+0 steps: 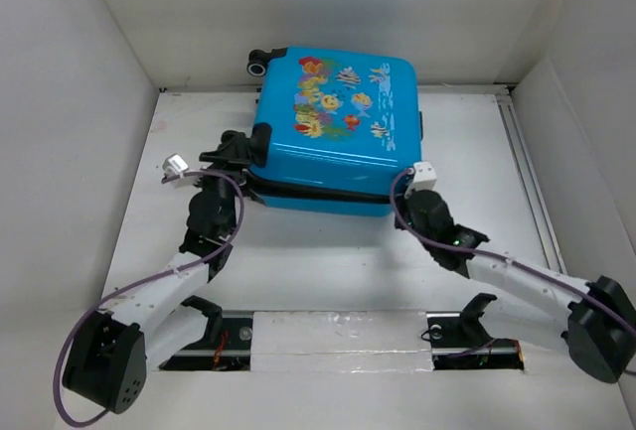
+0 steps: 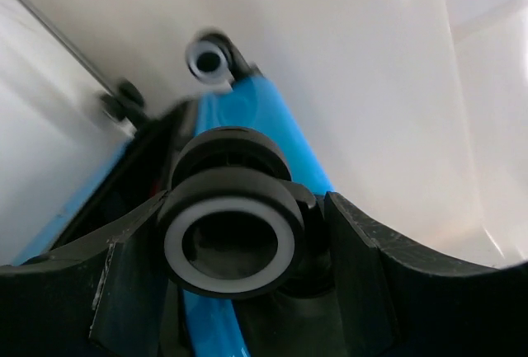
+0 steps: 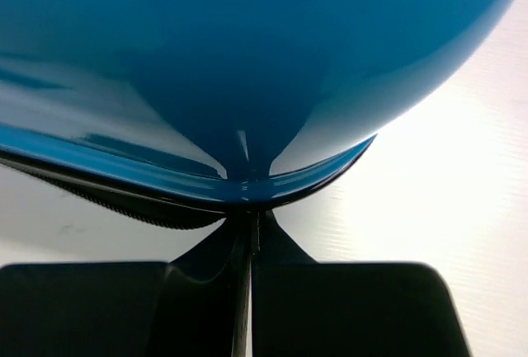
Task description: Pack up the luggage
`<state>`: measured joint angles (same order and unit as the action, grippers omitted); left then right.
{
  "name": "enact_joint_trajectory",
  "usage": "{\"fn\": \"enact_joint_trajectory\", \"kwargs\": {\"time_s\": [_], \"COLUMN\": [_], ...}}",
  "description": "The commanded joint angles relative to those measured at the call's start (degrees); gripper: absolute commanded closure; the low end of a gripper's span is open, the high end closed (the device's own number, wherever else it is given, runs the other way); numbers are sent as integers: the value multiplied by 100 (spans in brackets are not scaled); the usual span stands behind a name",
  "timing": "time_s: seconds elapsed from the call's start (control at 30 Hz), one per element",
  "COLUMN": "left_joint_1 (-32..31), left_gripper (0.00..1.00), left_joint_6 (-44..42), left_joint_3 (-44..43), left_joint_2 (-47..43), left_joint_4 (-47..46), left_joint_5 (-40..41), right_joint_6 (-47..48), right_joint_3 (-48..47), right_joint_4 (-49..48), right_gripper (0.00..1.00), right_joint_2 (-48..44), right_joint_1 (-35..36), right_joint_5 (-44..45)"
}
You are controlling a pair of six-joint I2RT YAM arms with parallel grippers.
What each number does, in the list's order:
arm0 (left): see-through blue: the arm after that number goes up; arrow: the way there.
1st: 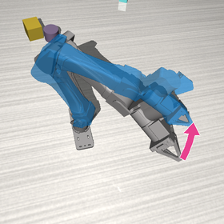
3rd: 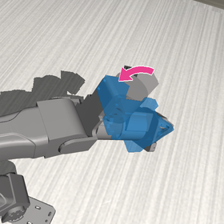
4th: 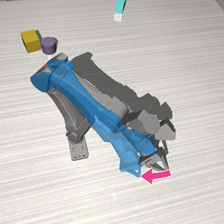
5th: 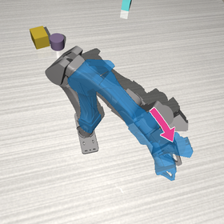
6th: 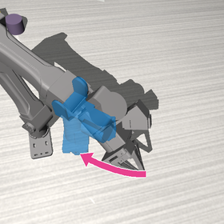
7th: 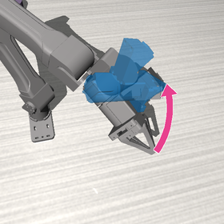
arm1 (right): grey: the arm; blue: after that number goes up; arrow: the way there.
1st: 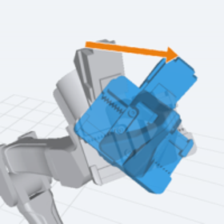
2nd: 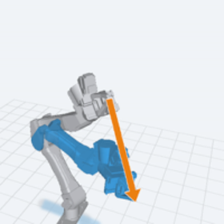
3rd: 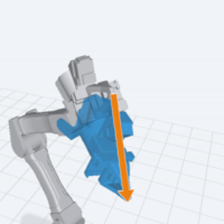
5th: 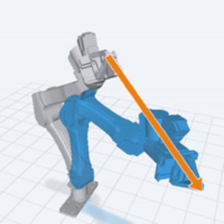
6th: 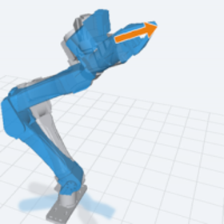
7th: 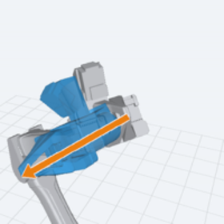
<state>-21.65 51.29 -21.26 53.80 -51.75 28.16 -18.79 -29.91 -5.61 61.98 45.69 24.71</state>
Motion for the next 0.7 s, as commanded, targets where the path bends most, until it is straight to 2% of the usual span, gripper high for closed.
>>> {"fn": "enact_joint_trajectory", "kwargs": {"time_s": [0.0,0.03,0.07,0.1,0.13,0.2,0.27,0.37,0.47,0.67], "left_joint_1": [-902,-902,-902,-902,-902,-902,-824,-657,-604,-604], "left_gripper": [100,100,100,100,100,100,100,100,100,100], "left_joint_6": [-533,-532,-532,-532,-593,-760,-909,-971,-1103,-1103], "left_joint_3": [-116,-116,-177,-177,-282,-423,-494,-494,-607,-485], "left_joint_2": [350,350,298,298,219,166,166,358,727,1167], "left_joint_4": [386,385,559,656,788,1245,1377,1492,1641,1518], "left_joint_5": [-2350,-2281,-2115,-2113,-1852,-1535,-1313,-1261,-1015,-848], "right_joint_6": [208,261,314,314,314,-35,-291,-276,-222,86], "right_joint_3": [-568,-655,-709,-657,-543,1,614,776,698,-58], "right_joint_4": [-682,-531,-294,-292,-292,-405,-1046,-1232,-1233,-872], "right_gripper": [100,100,100,100,100,100,100,100,100,100], "right_joint_2": [-616,-686,-843,-915,-1002,-1283,-1346,-1276,-1276,-1566], "right_joint_1": [-577,-970,-1122,-1228,-1290,-1213,-837,-413,-412,-1272], "right_joint_5": [-2311,-2687,-3213,-3218,-3801,-4279,-4815,-5106,-5169,-5845]}}
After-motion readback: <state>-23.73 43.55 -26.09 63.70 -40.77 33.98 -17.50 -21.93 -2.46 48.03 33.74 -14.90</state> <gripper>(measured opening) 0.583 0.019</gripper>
